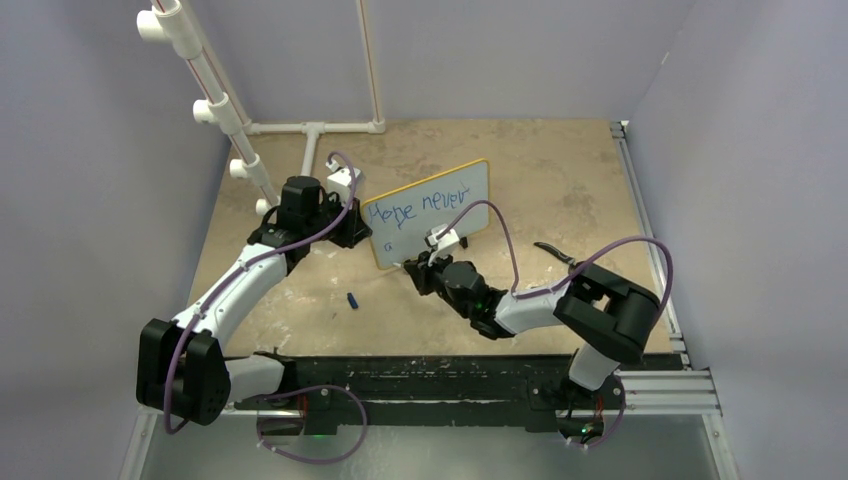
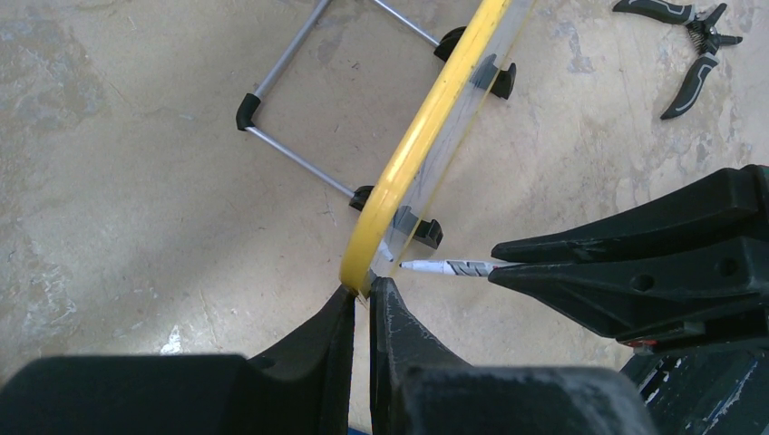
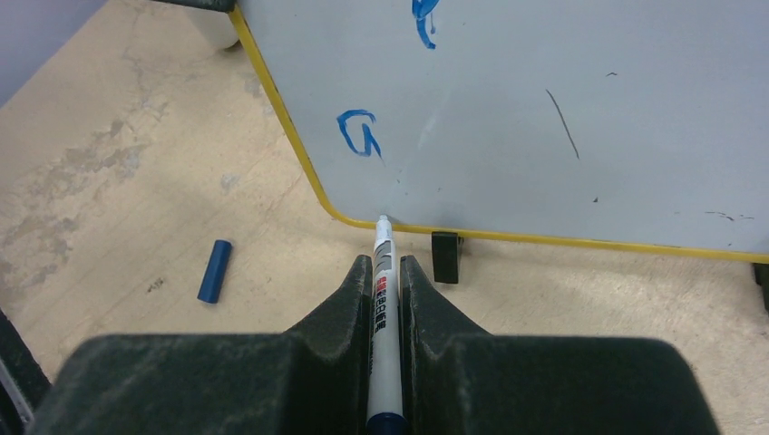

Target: Write a sentence on the whiteboard

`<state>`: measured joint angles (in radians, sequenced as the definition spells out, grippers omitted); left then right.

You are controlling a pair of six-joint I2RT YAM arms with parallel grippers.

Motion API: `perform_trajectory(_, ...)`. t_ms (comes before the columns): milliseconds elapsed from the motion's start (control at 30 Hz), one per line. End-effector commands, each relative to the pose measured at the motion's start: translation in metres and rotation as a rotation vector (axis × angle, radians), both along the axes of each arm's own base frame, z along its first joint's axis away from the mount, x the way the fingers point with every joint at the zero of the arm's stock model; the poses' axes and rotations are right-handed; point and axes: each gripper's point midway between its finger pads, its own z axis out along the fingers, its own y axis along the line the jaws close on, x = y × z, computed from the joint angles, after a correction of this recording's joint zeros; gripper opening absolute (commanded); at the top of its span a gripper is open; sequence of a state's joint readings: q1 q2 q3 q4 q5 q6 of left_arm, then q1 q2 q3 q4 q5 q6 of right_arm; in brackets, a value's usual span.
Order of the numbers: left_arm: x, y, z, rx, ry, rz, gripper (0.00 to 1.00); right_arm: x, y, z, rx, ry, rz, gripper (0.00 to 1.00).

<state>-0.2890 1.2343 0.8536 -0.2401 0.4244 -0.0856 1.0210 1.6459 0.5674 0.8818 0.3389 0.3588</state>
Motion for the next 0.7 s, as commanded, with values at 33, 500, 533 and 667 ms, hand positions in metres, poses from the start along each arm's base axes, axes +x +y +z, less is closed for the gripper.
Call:
perform_trajectory(33,0.0,-0.009,0.005,-0.024,-0.017,-0.037,0.0,0.006,0.017,0.028,0.065,-0.059,0.001,0.0)
perform_trajectory(500,0.001,-0.009,0.006,-0.023,-0.019,-0.035,0.0,0.012,0.011,0.031,0.056,-0.077,-0.049,0.0)
perform_trajectory(533,0.0,-0.009,0.006,-0.023,-0.019,-0.035,0.0,0.013,0.01,0.03,0.055,-0.075,-0.058,0.0)
perform_trajectory(667,0.001,-0.009,0.006,-0.022,-0.02,-0.034,0.0,0.016,0.003,0.028,0.041,-0.067,-0.1,0.0)
